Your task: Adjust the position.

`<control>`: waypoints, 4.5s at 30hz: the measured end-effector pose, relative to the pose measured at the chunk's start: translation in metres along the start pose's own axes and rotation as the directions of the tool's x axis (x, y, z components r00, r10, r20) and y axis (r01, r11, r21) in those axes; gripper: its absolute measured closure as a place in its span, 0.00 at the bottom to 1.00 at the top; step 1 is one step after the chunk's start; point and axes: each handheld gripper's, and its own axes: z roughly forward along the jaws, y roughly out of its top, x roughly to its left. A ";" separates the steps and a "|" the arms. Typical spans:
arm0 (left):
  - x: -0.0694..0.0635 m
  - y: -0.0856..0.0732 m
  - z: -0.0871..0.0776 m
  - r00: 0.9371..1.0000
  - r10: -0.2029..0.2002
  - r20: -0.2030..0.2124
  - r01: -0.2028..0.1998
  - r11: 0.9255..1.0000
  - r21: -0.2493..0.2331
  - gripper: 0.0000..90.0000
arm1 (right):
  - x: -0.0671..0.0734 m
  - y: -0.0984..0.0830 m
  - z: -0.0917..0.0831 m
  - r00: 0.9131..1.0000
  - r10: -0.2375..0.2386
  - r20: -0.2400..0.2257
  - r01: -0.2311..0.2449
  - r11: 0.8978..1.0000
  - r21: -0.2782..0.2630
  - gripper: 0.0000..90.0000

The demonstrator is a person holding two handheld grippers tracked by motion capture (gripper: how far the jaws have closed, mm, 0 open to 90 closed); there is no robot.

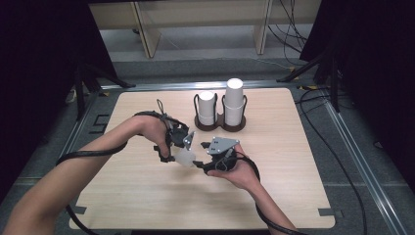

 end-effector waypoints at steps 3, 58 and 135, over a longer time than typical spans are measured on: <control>0.000 0.000 0.000 1.000 0.003 0.000 -0.003 1.000 -0.001 0.28 | 0.001 0.003 0.005 1.000 -0.009 -0.013 0.009 1.000 0.000 0.34; -0.002 0.009 -0.006 0.998 0.058 -0.011 -0.059 0.998 -0.017 0.28 | 0.017 0.005 0.043 0.998 0.006 -0.057 -0.006 1.000 0.001 0.34; -0.121 -0.103 0.105 0.481 -0.876 -0.017 0.294 0.180 -0.939 0.15 | -0.019 -0.046 -0.048 0.930 0.334 0.156 -0.259 0.893 -0.369 0.37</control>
